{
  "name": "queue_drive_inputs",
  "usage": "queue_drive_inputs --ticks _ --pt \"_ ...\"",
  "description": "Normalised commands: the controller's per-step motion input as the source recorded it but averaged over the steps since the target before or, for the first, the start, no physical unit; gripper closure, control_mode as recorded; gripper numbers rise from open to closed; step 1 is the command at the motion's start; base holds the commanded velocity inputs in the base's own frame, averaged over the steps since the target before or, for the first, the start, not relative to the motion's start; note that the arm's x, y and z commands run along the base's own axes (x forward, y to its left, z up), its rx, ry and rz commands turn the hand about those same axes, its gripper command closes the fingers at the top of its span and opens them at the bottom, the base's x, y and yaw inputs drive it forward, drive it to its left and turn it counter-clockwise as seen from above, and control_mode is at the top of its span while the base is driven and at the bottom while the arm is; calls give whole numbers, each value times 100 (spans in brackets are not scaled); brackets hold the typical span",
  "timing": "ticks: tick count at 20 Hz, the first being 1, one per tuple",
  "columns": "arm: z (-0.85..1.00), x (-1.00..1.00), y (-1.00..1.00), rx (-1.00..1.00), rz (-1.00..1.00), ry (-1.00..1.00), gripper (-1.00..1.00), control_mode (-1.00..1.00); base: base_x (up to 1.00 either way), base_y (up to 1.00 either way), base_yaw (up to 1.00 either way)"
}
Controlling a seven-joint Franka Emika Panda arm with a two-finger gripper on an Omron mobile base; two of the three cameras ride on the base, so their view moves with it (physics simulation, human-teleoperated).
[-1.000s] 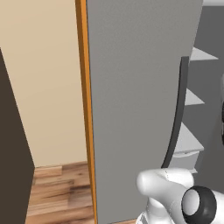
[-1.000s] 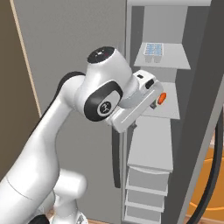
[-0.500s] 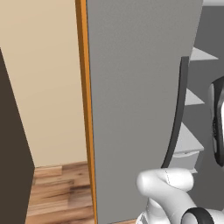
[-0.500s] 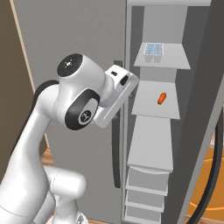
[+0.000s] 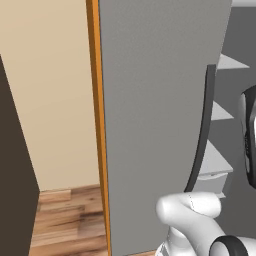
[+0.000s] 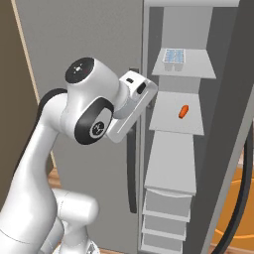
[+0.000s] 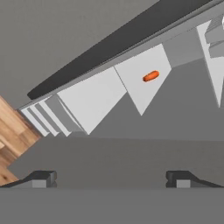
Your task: Open the freezer door, pick up the ice cube tray from the freezer, and place it on the dining counter.
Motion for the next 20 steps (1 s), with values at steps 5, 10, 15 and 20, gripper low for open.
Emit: queue_drive_inputs --ticks 5,10,15,20 --pt "0 0 0 0 0 0 -100 100 0 -14 -2" --pt "0 0 0 0 0 0 -100 100 0 -25 0" --pt "0 0 0 0 0 0 -100 100 0 -31 0" --pt "0 0 0 0 0 0 -100 100 0 -47 0"
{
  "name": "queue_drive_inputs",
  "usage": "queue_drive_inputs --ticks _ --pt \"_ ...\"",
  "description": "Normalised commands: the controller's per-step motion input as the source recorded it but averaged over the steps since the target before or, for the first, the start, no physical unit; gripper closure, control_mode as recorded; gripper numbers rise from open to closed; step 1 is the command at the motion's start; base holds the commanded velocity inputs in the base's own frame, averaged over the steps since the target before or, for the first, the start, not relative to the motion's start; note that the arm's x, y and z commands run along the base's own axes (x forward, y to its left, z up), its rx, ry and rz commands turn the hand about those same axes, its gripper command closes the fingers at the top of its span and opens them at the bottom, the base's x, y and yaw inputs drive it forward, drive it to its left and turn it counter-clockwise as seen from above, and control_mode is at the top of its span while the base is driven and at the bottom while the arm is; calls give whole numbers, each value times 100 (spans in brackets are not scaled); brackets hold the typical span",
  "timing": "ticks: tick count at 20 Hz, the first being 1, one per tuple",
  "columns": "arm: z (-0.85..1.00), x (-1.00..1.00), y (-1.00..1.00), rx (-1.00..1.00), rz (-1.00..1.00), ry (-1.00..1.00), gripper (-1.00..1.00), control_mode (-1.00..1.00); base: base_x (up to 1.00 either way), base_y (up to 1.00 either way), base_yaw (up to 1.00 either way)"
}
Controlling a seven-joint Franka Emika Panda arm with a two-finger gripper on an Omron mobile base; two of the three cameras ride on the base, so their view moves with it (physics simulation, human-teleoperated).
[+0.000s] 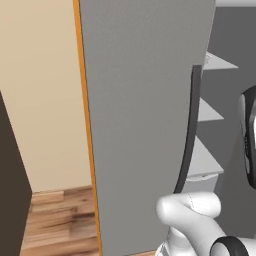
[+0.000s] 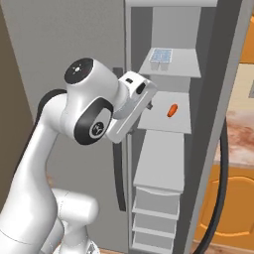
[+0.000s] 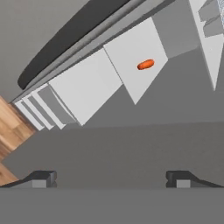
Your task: Open the freezer door, pick up the ice cube tray from the freezer, and place it on the dining counter.
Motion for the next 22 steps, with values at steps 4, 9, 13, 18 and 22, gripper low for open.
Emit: queue_drive_inputs --ticks 4,9,13,18,22 --pt "0 0 0 0 0 0 -100 100 3 -20 0" --pt "0 0 0 0 0 0 -100 100 21 -2 0" --pt "0 0 0 0 0 0 -100 100 26 -27 0" --pt "0 0 0 0 0 0 -100 100 30 -31 0" --pt "0 0 0 0 0 0 -100 100 63 1 0"
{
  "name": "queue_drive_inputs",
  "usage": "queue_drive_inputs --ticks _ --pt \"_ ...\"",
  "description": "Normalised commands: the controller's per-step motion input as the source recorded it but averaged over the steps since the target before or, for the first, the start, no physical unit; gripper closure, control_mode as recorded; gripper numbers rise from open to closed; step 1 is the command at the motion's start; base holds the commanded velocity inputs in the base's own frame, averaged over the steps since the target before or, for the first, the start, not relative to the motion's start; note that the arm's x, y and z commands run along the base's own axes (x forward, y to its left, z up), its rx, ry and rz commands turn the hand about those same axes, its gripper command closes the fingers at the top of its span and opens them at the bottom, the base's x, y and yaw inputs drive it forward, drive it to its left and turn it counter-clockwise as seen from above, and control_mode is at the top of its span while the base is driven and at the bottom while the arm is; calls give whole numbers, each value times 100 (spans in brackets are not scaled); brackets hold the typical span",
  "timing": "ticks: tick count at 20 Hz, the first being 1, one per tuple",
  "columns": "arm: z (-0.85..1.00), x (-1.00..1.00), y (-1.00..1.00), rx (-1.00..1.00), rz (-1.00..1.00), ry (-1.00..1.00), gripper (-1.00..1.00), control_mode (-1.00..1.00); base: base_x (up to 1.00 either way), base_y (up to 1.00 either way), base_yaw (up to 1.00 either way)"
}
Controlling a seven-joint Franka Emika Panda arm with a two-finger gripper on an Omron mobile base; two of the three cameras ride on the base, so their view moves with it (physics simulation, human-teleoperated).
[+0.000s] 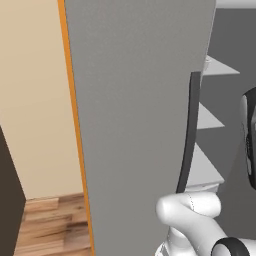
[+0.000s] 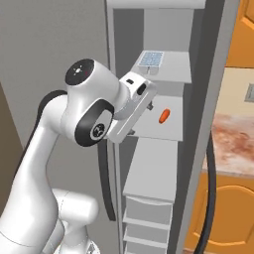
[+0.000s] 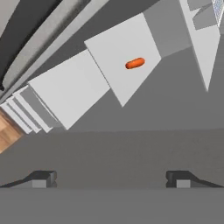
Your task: Open the freezer door, pick up the ice cube tray from the freezer, and place it on the dining counter.
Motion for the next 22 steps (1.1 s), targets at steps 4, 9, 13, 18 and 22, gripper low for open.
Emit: queue_drive_inputs --ticks 4,9,13,18,22 --pt "0 0 0 0 0 0 -100 100 65 12 0" --pt "0 0 0 0 0 0 -100 100 23 0 0" --pt "0 0 0 0 0 0 -100 100 3 0 1" --pt "13 29 0 0 10 0 -100 -100 12 0 3" --pt "42 67 1 0 27 0 -100 -100 0 0 0"
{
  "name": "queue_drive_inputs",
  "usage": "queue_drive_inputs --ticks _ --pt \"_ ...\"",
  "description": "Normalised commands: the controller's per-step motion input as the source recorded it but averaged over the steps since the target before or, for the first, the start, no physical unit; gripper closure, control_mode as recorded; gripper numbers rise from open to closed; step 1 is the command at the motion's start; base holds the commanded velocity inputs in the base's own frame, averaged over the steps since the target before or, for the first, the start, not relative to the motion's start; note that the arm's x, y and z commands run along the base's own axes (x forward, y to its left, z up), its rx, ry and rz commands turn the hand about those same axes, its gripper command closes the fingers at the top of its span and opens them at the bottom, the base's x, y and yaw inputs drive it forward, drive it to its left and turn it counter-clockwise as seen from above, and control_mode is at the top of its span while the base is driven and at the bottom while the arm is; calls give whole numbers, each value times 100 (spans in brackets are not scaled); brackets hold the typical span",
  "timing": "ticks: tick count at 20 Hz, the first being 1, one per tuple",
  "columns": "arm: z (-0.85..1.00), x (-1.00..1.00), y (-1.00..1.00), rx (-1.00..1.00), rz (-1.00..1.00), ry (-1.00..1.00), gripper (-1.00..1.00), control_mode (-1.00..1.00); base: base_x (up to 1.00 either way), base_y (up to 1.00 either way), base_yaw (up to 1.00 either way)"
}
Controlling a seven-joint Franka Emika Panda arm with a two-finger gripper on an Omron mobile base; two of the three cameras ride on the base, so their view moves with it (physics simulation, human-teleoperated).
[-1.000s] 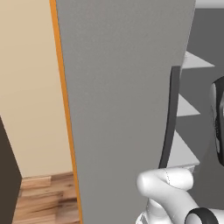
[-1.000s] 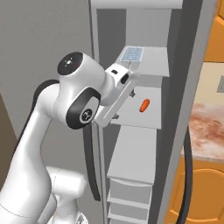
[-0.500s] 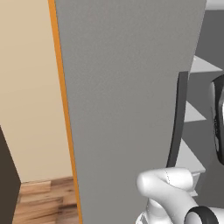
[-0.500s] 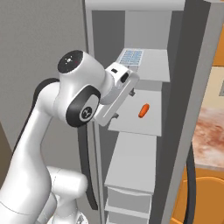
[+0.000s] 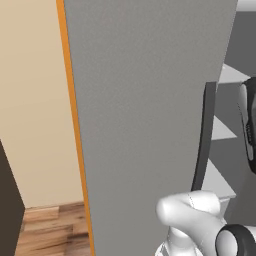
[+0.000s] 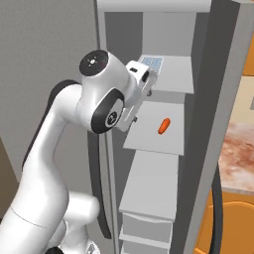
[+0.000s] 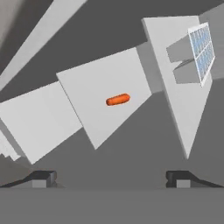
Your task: Open the freezer door, pick up the ice cube tray from the freezer, and place it on the dining counter.
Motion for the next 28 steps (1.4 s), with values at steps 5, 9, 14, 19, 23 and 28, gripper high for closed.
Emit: queue_drive_inputs --ticks 5,9,14,19,23,28 --pt "38 66 -3 0 33 0 -100 -100 0 0 0" --pt "10 89 0 0 26 -3 -100 -100 0 0 0" --pt "0 68 -1 0 28 -8 -100 -100 0 0 0" --pt "0 55 -15 0 24 -10 -100 -100 0 0 0" --pt "-6 44 -6 0 17 -3 -100 -100 0 0 0" --pt "-8 66 1 -4 8 0 -100 -100 0 0 0"
